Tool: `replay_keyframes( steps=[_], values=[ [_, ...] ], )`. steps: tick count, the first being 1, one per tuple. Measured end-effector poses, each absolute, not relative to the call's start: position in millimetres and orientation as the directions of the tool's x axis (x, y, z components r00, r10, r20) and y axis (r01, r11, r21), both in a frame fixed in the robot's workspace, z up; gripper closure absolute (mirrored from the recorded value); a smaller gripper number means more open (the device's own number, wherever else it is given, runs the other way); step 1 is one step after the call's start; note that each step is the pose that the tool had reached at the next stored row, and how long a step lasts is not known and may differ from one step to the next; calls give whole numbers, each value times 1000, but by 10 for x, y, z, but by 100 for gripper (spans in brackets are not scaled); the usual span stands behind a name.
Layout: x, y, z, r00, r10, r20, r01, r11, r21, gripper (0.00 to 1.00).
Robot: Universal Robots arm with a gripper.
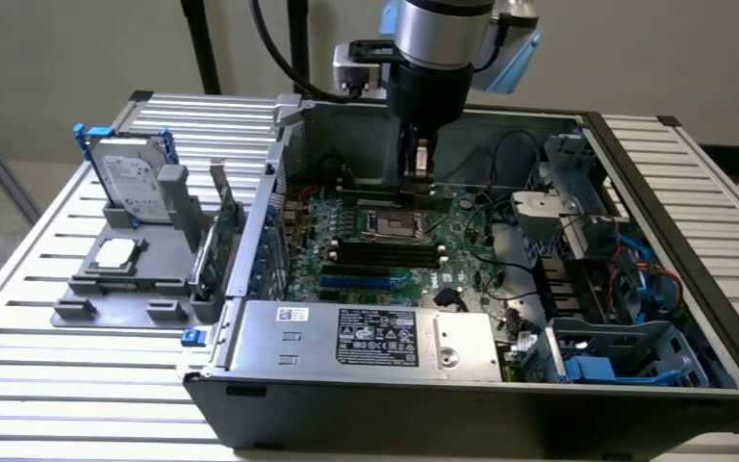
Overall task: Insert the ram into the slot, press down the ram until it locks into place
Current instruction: 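Insert the ram into the slot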
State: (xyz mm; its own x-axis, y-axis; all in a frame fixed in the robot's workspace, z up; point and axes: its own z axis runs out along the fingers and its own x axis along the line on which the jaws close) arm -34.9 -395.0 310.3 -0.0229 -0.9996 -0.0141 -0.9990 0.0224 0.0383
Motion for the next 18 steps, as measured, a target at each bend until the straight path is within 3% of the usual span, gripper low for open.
replay_keyframes(
  steps=[18],
  values=[
    [-347, -3950, 2776, -21, -1000, -2, -999, 21, 34, 87]
  ],
)
